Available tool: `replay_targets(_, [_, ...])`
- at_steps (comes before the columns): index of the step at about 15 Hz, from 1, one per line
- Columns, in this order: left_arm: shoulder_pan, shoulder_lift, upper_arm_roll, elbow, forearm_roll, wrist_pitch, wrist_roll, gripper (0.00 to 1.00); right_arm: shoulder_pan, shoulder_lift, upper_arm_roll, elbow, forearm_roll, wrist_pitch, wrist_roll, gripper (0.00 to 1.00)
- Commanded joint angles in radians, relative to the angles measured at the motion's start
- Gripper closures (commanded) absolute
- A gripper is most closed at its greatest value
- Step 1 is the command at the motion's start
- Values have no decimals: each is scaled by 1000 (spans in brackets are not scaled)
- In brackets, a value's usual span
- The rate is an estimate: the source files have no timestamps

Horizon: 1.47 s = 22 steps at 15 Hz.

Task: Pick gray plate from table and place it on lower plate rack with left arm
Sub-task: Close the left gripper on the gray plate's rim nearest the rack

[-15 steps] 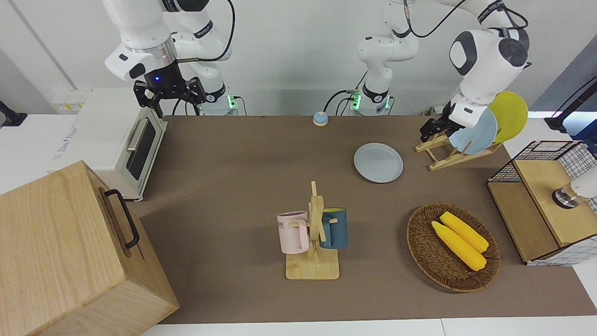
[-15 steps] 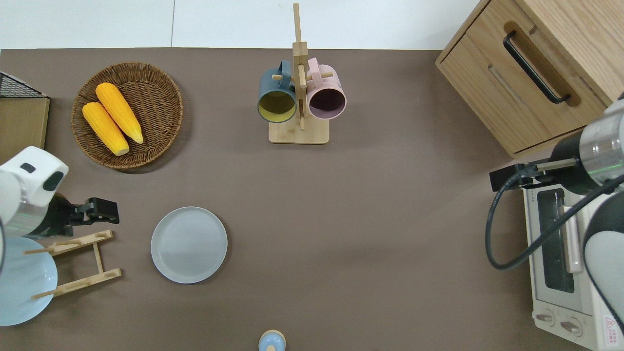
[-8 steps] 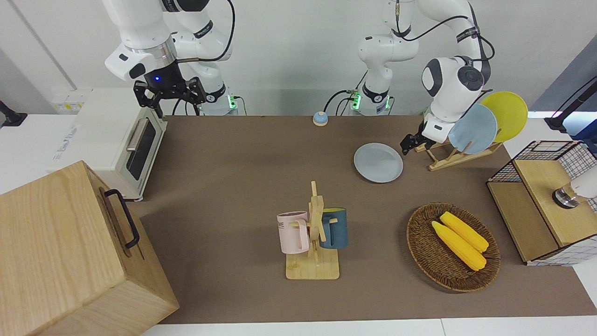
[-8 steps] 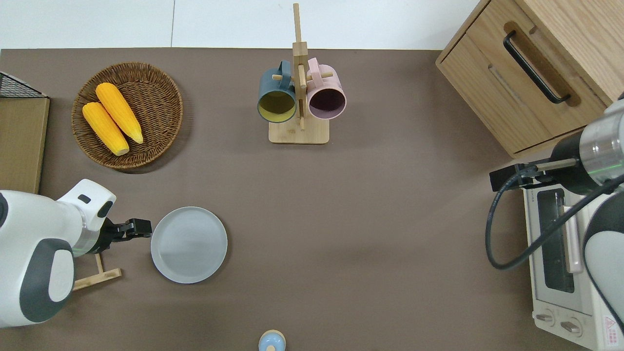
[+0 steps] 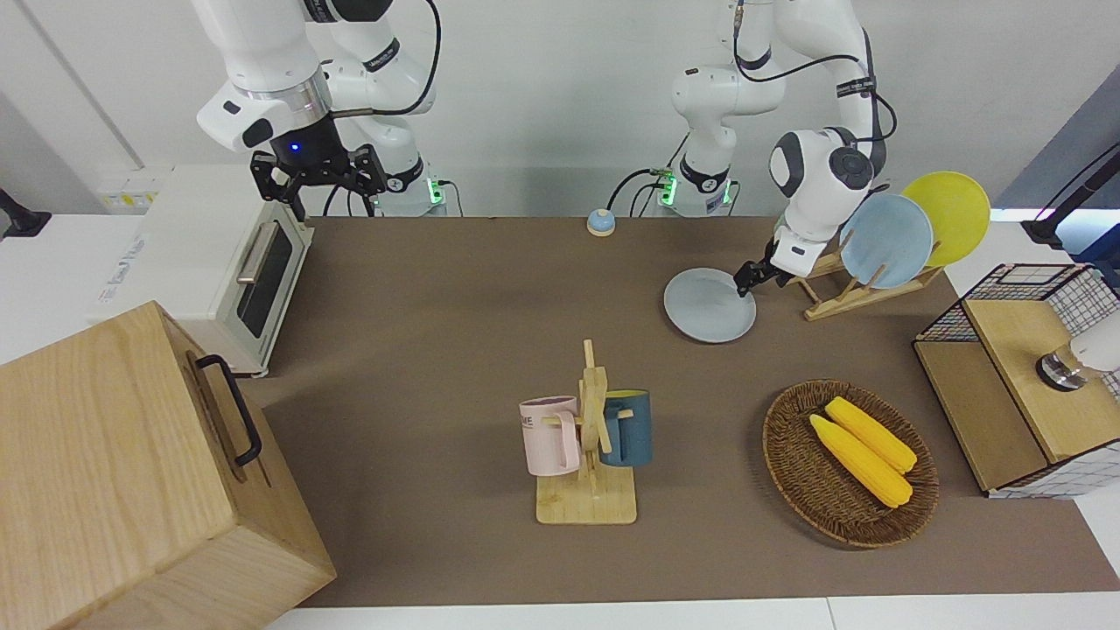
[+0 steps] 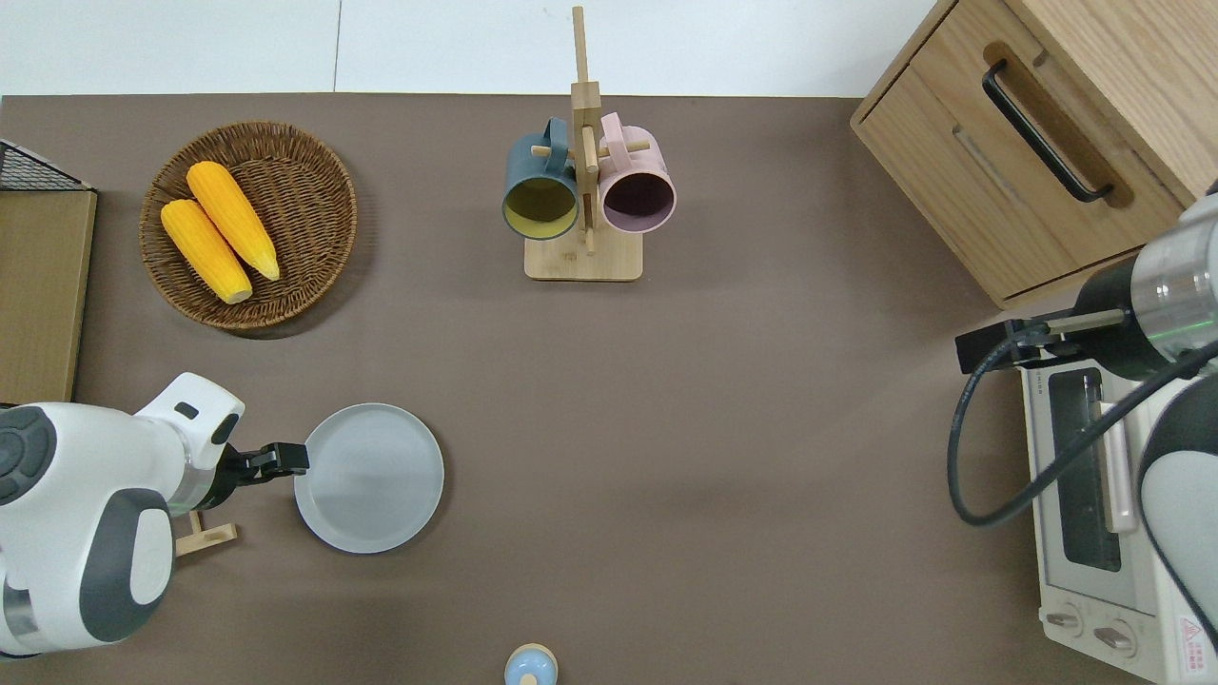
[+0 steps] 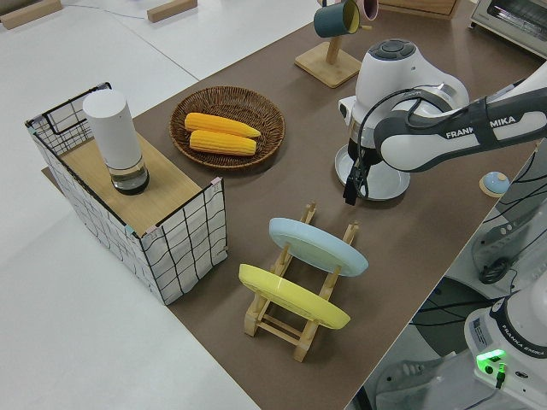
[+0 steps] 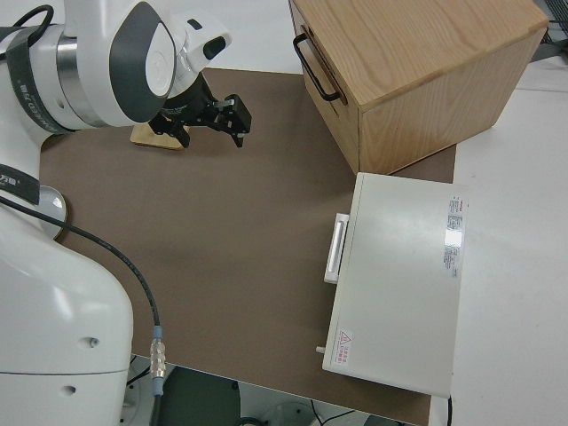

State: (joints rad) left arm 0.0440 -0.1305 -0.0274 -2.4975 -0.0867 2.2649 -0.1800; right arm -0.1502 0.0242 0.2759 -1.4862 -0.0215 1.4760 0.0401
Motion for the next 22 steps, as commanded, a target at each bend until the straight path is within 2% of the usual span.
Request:
replay_targets(1, [-1, 21, -9, -23, -48, 35, -10, 15, -19, -1, 17, 9, -1, -14, 12, 17])
replay_targets(2, [-4, 31, -9, -23, -48, 35, -13, 19, -19, -3, 17, 9, -1, -14, 12, 17])
replay_targets(4, [-7, 43, -11, -21, -50, 36, -27, 119, -19, -3, 17, 9, -1, -14, 12, 17])
replay_targets(7, [-7, 58, -19, -21, -50, 56, -74, 328, -19, -3, 17, 9, -1, -14, 12, 17])
replay_targets(9, [-7, 63, -20, -21, -50, 58, -90, 545, -19, -1, 17, 9, -1, -13, 12, 17])
replay_targets(11, [-7, 63, -20, -21, -50, 58, -93, 819, -19, -1, 17, 9, -1, -14, 12, 17])
replay_targets(13, [-7, 63, -20, -21, -50, 56, -93, 999, -19, -3, 17, 9, -1, -14, 12, 17])
replay_targets(18, [-7, 63, -20, -18, -50, 53, -95, 1000, -19, -3, 17, 9, -1, -14, 12, 17])
replay_targets(22, [-6, 52, -16, 15, -36, 1, -81, 1000, -20, -3, 17, 9, -1, -14, 12, 17])
